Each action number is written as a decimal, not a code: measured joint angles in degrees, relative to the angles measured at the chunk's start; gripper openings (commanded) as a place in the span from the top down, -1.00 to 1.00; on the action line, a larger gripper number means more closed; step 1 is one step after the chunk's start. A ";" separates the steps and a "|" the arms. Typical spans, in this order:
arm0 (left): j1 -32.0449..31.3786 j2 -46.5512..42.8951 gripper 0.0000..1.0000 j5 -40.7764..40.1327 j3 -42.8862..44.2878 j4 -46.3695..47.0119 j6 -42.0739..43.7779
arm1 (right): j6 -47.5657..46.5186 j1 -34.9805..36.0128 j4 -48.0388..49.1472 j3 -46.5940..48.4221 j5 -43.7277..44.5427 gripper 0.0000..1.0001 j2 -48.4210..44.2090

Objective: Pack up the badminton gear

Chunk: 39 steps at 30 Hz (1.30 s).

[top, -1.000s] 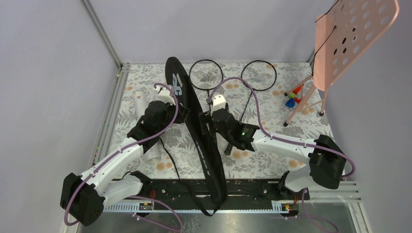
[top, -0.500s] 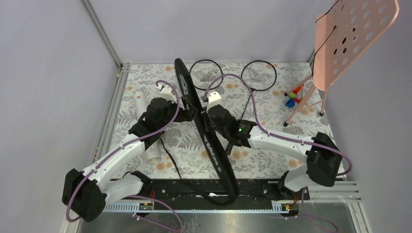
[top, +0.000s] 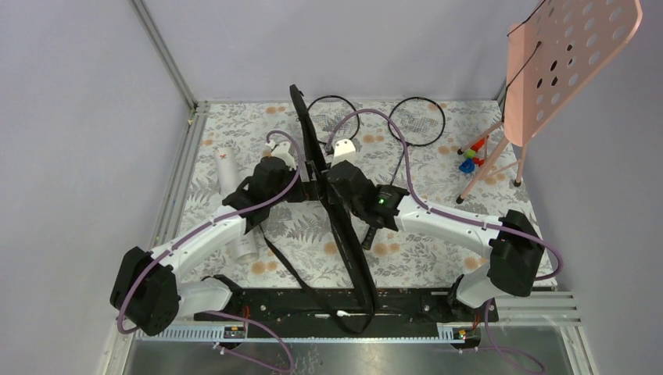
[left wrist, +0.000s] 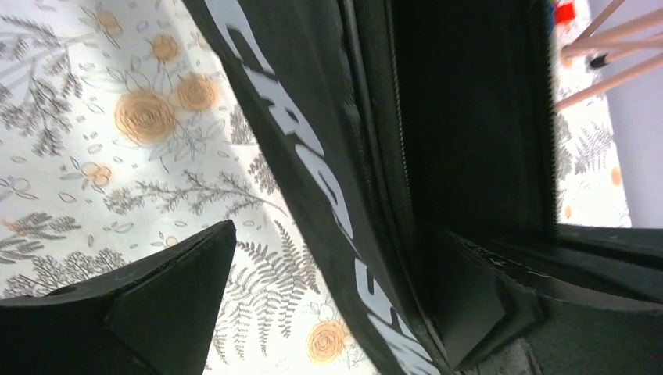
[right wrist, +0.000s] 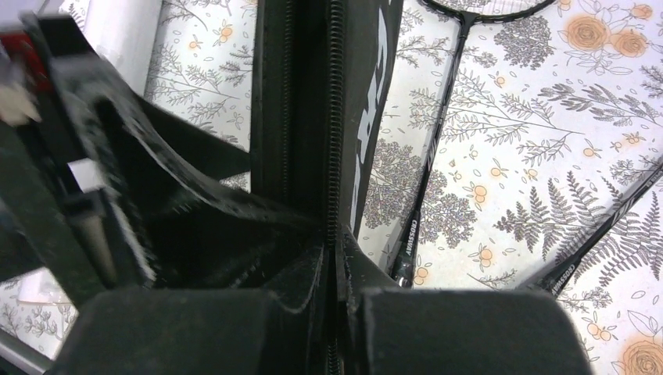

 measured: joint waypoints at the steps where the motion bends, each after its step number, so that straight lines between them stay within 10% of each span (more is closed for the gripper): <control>1: -0.48 0.52 -0.94 -0.15 0.00 -0.42 -0.17 | 0.24 0.00 0.00 0.00 0.35 1.00 0.00; 30: -7.43 -1.27 -0.76 -18.86 -4.74 -19.52 -3.80 | 2.45 0.11 3.98 -3.96 5.18 1.00 -0.31; 34: -6.88 1.29 -0.47 -20.04 -2.78 -19.17 -3.89 | 2.10 0.11 6.05 -4.96 2.34 1.00 -0.31; 39: -5.88 4.33 0.72 -19.47 0.72 -15.19 -3.61 | 1.57 0.13 7.04 -5.66 -0.81 1.00 -0.31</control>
